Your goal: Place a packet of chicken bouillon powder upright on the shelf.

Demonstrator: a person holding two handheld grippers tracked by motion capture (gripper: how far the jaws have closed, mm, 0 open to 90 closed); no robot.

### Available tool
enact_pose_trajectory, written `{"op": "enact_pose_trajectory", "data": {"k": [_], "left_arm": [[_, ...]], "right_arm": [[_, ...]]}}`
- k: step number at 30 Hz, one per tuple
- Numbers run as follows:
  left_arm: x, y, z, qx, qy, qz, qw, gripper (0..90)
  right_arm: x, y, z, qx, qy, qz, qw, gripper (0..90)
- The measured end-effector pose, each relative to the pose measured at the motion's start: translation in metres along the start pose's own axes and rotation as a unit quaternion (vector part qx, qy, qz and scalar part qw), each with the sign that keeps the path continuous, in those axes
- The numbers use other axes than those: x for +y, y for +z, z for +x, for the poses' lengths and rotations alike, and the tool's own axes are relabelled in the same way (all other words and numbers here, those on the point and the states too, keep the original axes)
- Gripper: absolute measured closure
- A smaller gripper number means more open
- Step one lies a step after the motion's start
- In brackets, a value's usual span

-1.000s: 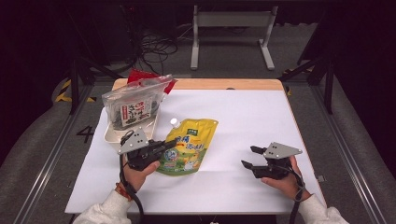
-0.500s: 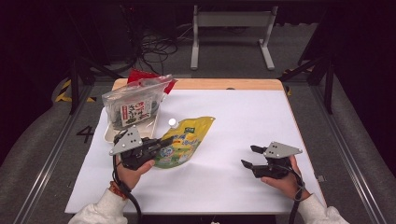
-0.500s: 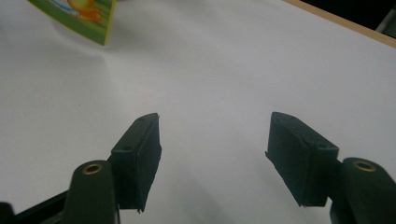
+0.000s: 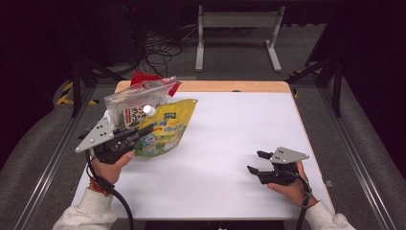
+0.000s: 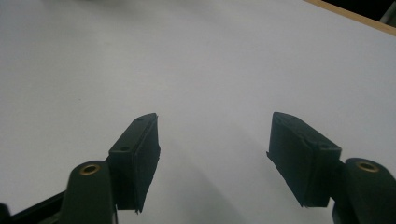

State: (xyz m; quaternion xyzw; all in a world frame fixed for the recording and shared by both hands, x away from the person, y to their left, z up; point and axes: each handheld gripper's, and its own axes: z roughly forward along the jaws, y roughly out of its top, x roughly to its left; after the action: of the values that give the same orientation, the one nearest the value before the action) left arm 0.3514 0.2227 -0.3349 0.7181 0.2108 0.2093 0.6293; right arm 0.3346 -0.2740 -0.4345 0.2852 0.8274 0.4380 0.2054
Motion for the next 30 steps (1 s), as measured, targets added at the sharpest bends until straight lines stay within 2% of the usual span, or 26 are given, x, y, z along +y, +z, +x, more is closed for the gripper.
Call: {"op": "enact_pose_trajectory", "data": {"k": [2, 4, 5, 9, 17, 21, 25, 30], "left_arm": [[0.001, -0.006, 0.01, 0.013, 0.0, -0.008, 0.9999, 89.5], [0.002, -0.008, 0.017, 0.012, 0.0, -0.014, 0.9998, 89.5], [0.003, -0.009, 0.02, 0.019, 0.001, -0.009, 0.9998, 89.5], [0.002, -0.011, 0.029, 0.024, 0.002, -0.006, 0.9997, 89.5], [-0.015, -0.027, 0.055, 0.042, -0.025, -0.012, 0.9987, 89.4], [-0.023, -0.033, 0.064, 0.03, -0.038, -0.019, 0.9986, 89.4], [-0.024, -0.036, 0.07, 0.023, -0.038, -0.022, 0.9988, 89.4], [-0.022, -0.033, 0.079, 0.016, -0.031, 0.005, 0.9994, 89.3]], "right_arm": [[0.0, 0.001, 0.0, 0.0, 0.001, 0.001, 1.0, 33.2], [-0.001, 0.002, 0.001, -0.001, 0.0, 0.004, 1.0, 33.2], [-0.001, 0.002, 0.0, 0.0, 0.001, 0.005, 1.0, 33.2], [-0.001, 0.004, 0.001, 0.002, 0.003, 0.007, 1.0, 33.1], [-0.003, 0.007, 0.003, 0.001, 0.001, 0.017, 0.9998, 32.6], [-0.003, 0.008, 0.003, 0.001, 0.003, 0.018, 0.9998, 32.2], [-0.004, 0.009, 0.003, 0.001, 0.004, 0.021, 0.9998, 32.2], [-0.005, 0.011, 0.003, 0.005, 0.005, 0.026, 0.9996, 32.0]]}}
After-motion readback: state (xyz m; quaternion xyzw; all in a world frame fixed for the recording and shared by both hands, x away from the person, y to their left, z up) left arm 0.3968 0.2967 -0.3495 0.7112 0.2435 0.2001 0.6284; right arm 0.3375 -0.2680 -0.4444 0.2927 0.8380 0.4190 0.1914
